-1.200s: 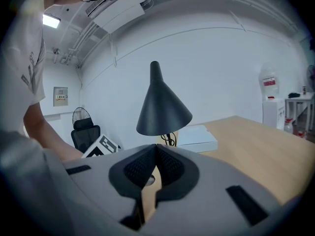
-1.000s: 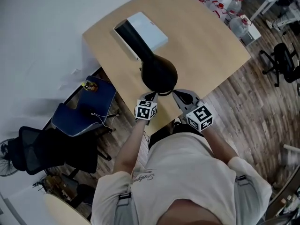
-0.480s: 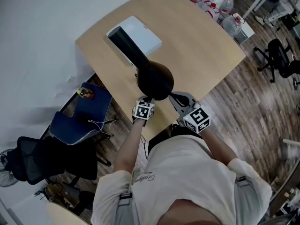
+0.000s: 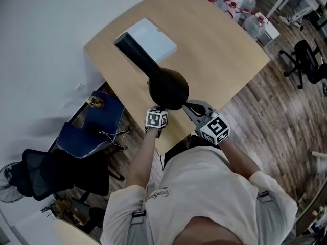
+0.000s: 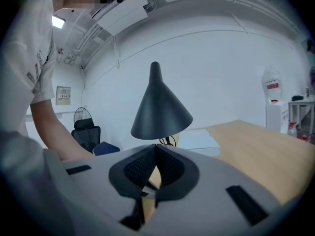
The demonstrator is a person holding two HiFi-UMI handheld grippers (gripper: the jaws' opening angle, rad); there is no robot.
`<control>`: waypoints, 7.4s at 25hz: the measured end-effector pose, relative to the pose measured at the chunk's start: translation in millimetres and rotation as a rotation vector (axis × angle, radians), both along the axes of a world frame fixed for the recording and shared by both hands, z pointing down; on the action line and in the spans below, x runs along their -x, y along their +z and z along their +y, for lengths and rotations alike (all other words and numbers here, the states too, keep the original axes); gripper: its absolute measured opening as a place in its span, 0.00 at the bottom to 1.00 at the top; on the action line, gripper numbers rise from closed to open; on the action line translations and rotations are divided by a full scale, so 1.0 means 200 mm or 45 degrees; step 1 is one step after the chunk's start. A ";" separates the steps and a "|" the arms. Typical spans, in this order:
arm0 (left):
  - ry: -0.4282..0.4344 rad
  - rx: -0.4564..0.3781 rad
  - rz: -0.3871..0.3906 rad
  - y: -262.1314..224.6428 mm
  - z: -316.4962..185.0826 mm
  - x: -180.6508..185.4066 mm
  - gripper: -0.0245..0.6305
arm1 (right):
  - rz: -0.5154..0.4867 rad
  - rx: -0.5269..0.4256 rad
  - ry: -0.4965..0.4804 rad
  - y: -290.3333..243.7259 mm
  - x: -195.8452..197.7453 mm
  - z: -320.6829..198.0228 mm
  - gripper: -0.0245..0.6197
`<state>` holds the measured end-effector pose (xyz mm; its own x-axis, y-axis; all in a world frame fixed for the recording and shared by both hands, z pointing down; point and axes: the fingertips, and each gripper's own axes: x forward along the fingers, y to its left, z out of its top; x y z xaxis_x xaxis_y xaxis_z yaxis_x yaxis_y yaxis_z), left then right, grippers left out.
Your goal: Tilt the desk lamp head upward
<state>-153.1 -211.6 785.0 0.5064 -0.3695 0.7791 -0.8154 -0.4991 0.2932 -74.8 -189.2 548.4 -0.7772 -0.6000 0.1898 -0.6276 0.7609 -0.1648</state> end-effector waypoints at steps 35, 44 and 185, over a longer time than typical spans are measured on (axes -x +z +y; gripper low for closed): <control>-0.084 0.027 0.067 0.03 0.00 -0.01 0.06 | -0.002 -0.205 -0.012 -0.34 -0.12 0.13 0.03; -0.134 0.045 0.037 0.02 0.00 0.01 0.06 | 0.051 -0.189 0.014 -0.53 -0.19 0.14 0.03; -0.209 -0.868 0.295 -1.74 0.40 -0.06 0.06 | -0.069 -0.178 -0.022 -0.64 -0.13 0.22 0.03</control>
